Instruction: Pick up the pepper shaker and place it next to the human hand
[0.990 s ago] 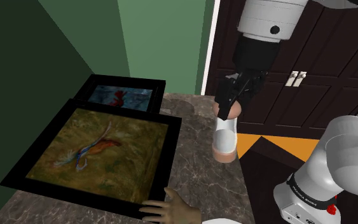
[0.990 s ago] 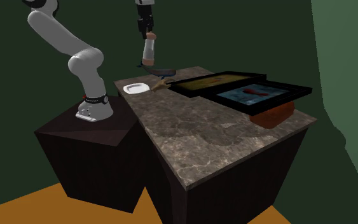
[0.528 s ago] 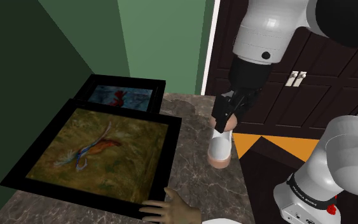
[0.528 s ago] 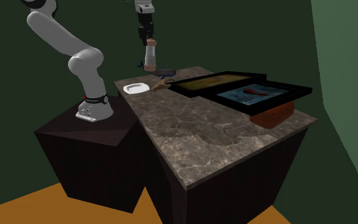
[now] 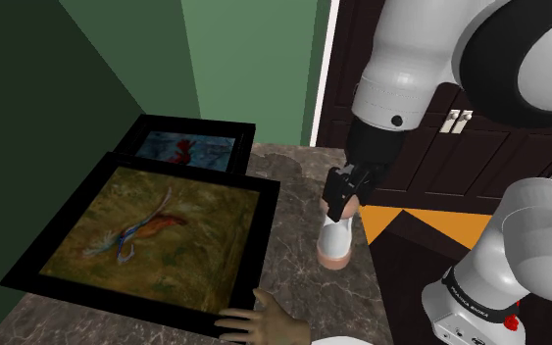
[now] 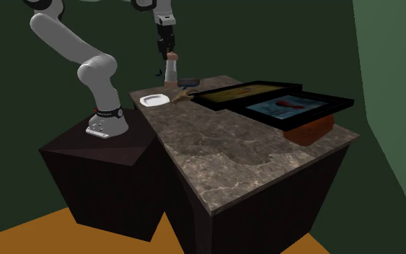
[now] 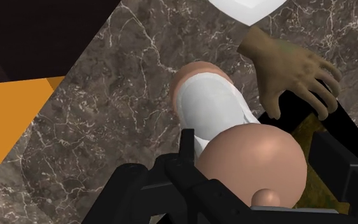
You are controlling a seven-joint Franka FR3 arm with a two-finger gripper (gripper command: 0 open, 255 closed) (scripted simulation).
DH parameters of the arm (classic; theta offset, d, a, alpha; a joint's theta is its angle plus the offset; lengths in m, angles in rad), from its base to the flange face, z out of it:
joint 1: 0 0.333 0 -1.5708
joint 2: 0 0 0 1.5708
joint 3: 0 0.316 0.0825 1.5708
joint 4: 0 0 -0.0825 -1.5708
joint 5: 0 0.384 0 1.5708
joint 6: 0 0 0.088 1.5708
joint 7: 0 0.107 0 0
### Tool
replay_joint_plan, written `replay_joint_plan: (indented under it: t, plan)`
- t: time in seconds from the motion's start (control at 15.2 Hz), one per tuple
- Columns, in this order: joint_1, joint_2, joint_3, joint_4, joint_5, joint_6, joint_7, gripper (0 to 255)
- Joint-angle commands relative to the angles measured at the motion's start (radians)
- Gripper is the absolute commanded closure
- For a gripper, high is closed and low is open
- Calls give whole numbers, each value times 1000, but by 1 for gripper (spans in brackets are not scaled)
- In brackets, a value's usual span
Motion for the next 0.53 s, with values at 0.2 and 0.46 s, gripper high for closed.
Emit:
replay_joint_plan:
  t: [0.2, 0.46]
  plan:
    - [5, 8, 18, -63, 17, 71, -9, 255]
    - [10, 17, 32, -110, 32, 127, -17, 255]
